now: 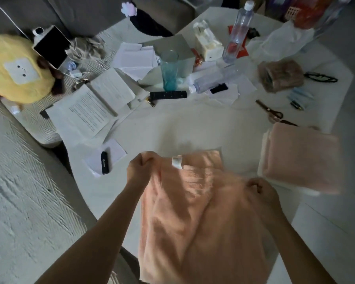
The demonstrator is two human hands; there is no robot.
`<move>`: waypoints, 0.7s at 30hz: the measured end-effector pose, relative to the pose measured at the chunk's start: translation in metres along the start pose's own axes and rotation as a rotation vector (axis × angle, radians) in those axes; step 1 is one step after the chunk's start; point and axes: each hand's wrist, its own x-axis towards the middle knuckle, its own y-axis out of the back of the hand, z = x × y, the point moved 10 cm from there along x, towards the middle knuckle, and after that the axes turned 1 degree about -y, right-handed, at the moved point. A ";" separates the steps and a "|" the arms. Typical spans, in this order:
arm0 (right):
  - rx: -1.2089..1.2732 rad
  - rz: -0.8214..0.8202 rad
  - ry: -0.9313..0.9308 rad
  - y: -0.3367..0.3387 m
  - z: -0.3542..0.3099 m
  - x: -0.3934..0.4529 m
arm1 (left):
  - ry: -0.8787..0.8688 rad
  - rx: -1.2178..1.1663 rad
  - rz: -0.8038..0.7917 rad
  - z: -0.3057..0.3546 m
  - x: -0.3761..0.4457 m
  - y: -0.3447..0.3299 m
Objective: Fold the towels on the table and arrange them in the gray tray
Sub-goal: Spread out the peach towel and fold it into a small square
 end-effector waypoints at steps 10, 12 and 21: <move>0.199 -0.001 -0.174 0.008 0.034 0.010 | -0.373 0.431 0.057 0.039 0.028 -0.023; 0.219 0.008 -0.204 0.001 0.039 0.019 | -0.350 0.409 -0.131 0.026 0.020 -0.051; 0.170 0.083 -0.346 -0.019 0.052 0.048 | -0.158 0.238 -0.195 0.041 0.048 -0.065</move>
